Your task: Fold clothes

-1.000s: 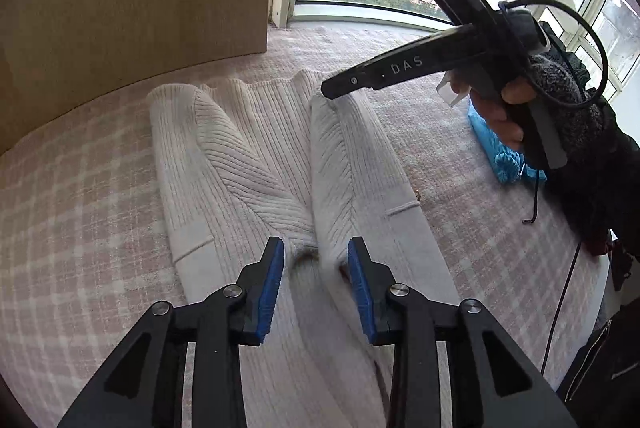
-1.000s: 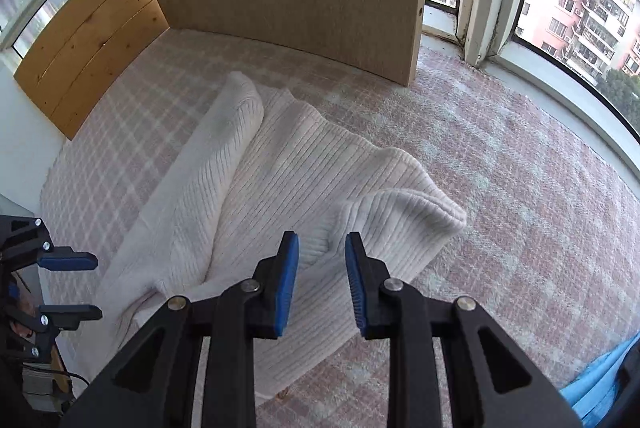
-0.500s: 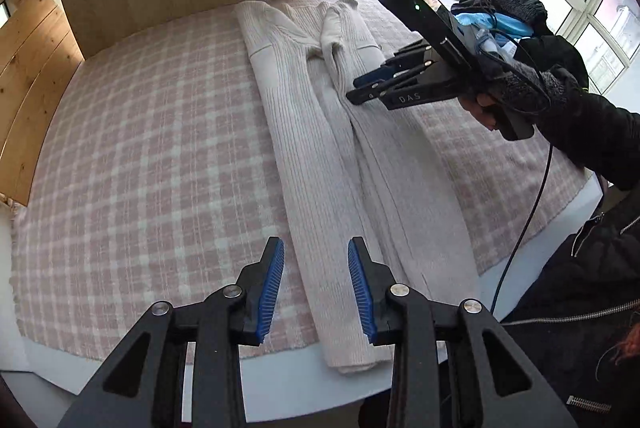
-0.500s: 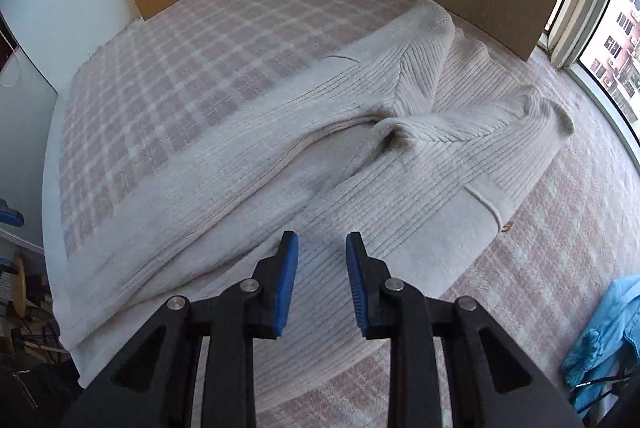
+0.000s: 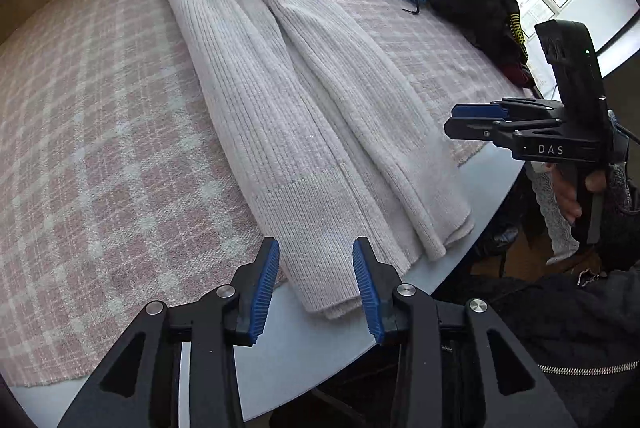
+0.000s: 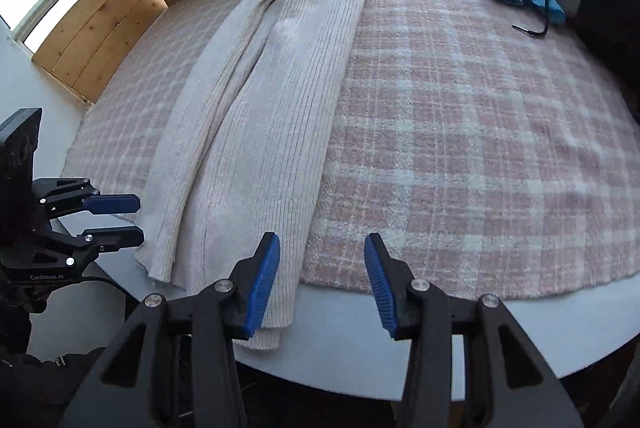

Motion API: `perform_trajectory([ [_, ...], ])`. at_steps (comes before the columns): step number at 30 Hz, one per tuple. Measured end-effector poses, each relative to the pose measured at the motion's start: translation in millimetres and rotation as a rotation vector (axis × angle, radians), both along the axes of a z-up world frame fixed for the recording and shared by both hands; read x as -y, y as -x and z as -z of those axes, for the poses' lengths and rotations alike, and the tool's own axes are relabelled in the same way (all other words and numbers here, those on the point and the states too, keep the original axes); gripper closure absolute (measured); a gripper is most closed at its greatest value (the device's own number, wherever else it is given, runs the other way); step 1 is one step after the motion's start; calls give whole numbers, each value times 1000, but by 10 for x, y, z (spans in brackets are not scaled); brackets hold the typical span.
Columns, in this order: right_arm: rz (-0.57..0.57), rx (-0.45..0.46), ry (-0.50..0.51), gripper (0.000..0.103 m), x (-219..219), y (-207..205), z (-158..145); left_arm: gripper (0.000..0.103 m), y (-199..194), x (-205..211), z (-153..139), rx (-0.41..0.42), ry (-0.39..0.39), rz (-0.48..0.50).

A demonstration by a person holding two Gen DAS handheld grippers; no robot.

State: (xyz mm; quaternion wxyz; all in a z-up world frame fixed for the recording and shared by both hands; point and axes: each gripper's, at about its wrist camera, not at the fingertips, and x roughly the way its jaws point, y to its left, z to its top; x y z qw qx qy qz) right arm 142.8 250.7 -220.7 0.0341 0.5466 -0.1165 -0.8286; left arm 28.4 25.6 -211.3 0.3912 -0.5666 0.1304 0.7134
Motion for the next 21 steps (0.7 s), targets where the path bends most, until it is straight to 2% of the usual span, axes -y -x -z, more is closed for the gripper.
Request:
perform_trajectory([
  [4,60,-19,-53,59,167,-74,48,64,-41,-118,111,-16,41,54],
  [7,66,-28,-94,59,263,-75,51,59,-20,-140,147,-17,48,45],
  [13,-4,-27,-193,60,453,-38,39,59,-59,-151,170,-32,40,45],
  [14,-25,-24,-200,65,458,-51,31,60,-67,-147,173,-31,35,44],
  [15,-48,-22,-192,70,463,-35,30,63,-82,-136,177,-30,30,46],
  [16,-72,-19,-182,83,473,-19,29,66,-95,-129,178,-27,21,50],
  [17,-97,-16,-173,90,495,-7,28,76,-106,-128,174,-20,9,59],
  [19,-134,-9,-189,91,528,18,22,84,-123,-134,160,-23,-5,64],
  [21,-125,11,-88,95,419,58,12,90,-132,-141,148,-26,-16,66],
])
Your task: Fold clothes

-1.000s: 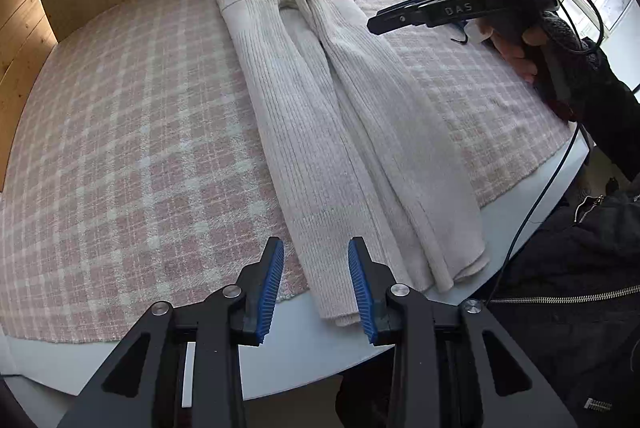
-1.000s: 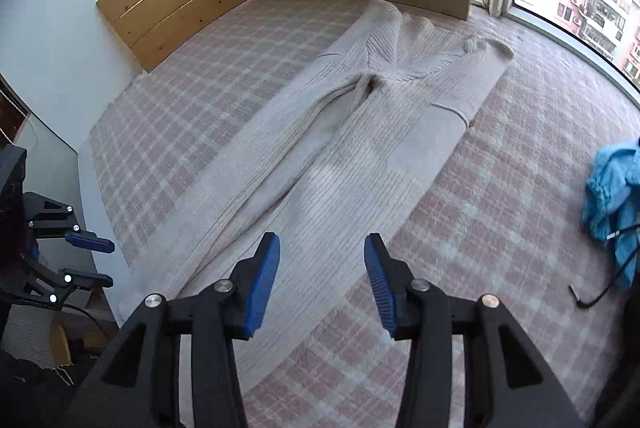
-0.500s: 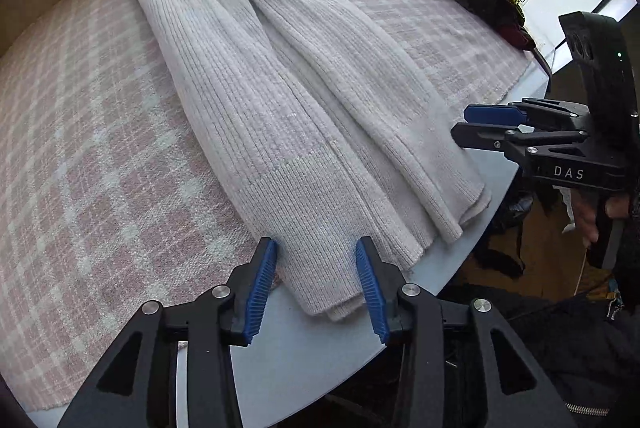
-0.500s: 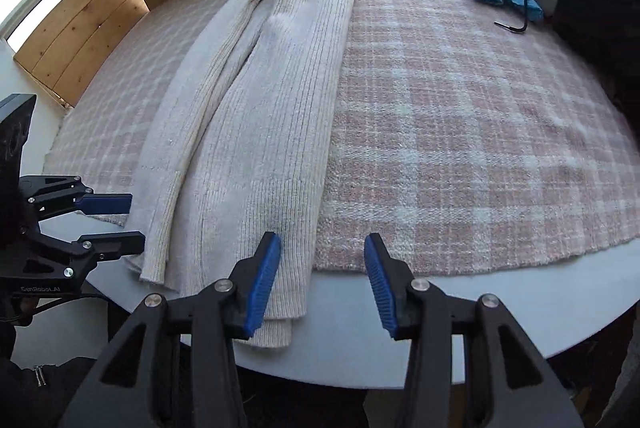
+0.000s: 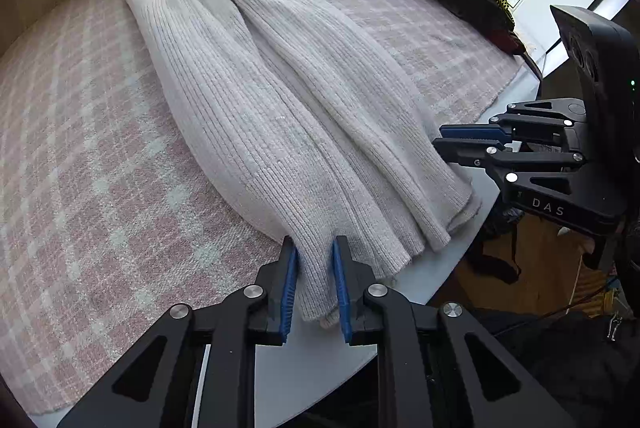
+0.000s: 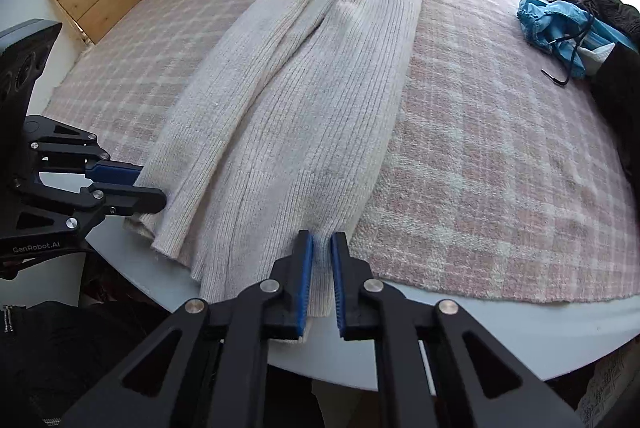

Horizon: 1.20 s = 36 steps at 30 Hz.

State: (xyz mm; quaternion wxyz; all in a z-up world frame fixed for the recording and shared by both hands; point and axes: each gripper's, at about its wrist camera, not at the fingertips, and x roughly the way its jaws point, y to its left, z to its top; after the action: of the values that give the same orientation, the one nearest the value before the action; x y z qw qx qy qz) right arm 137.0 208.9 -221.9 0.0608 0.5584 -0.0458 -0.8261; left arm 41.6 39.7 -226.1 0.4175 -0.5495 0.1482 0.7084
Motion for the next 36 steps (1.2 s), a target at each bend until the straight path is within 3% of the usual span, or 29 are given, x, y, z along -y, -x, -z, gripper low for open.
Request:
perform_trajectory([
  [7,148,53,446,97,-577,72,-161,93,148,146,-212,127,-153,-40],
  [9,166,21,528,98,-672,99,-326,97,198,194,-378,146,-207,-51],
  [16,198,-106,759,100,-895,460,-949,97,618,323,-1047,144,-390,-88],
  [22,204,-170,784,100,-1121,1210,-1269,97,1277,140,-1463,78,-492,-108],
  [28,234,-194,721,102,-1493,2470,-1326,97,2389,-200,-1553,16,-478,-128],
  [32,298,-148,718,102,-1855,3327,-1025,97,3215,-489,-1332,23,-435,-156],
  [36,329,-57,676,102,-2061,3993,-504,97,3950,-681,-940,57,-399,-188],
])
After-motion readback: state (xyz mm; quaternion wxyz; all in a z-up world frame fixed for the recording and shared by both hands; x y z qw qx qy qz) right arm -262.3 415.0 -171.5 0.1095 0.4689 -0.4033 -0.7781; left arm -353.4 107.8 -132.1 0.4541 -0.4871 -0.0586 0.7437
